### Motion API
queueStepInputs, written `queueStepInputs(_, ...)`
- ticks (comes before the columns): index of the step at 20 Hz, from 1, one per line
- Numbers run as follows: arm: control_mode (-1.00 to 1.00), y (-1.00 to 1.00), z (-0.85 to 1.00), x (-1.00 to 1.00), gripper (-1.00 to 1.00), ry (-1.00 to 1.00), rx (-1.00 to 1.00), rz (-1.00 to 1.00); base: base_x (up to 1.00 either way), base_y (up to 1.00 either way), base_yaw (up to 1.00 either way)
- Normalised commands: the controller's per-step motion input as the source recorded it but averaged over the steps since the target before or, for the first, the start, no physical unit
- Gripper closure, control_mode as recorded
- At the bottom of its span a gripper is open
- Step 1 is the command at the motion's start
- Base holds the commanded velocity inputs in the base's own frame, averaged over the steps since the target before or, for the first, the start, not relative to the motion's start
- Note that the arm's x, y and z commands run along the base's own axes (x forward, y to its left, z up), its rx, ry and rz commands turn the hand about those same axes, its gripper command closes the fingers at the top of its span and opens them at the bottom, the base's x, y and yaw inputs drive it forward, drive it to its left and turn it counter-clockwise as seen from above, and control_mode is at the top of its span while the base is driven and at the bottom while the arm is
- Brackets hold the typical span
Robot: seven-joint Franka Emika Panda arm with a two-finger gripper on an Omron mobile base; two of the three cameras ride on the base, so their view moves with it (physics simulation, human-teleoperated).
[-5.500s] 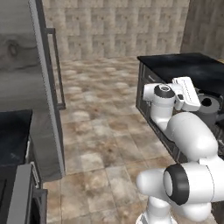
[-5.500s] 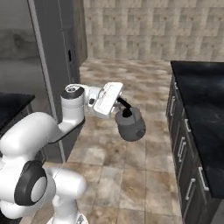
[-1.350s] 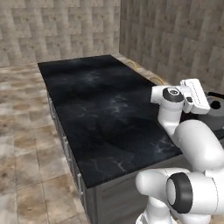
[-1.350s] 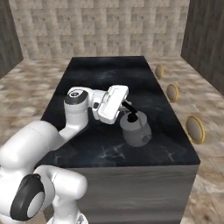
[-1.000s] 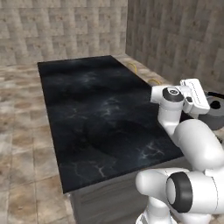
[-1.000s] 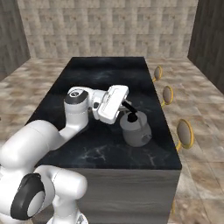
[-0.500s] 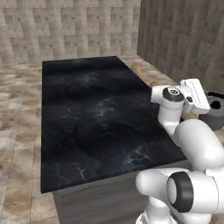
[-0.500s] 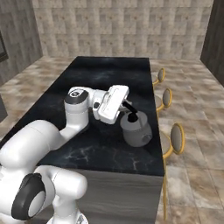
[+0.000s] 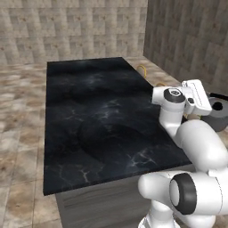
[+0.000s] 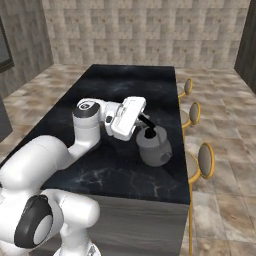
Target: The kettle is done boiling. Turn off the stove, then wait for 300 timesteps before moving the kettle to the dining table.
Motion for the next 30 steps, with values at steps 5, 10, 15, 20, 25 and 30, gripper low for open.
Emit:
queueStepInputs(5,1.00,0.00,0.00,0.00,1.00,0.00,0.00,0.00,0.08,0.00,0.00)
queueStepInputs(10,-1.00,0.00,-0.11,0.31,1.00,0.01,0.00,0.01,0.00,0.00,0.00)
queueStepInputs(15,-1.00,0.00,-0.22,0.48,1.00,0.00,0.00,0.03,0.00,0.00,0.00)
queueStepInputs(20,-1.00,0.00,-0.23,0.51,1.00,0.00,0.00,0.05,0.00,0.00,0.00)
queueStepInputs(25,-1.00,0.00,-0.26,0.42,1.00,0.00,0.00,0.03,0.00,0.00,0.00)
queueStepInputs(30,-1.00,0.00,-0.29,0.42,1.00,0.00,0.00,0.01,0.00,0.00,0.00)
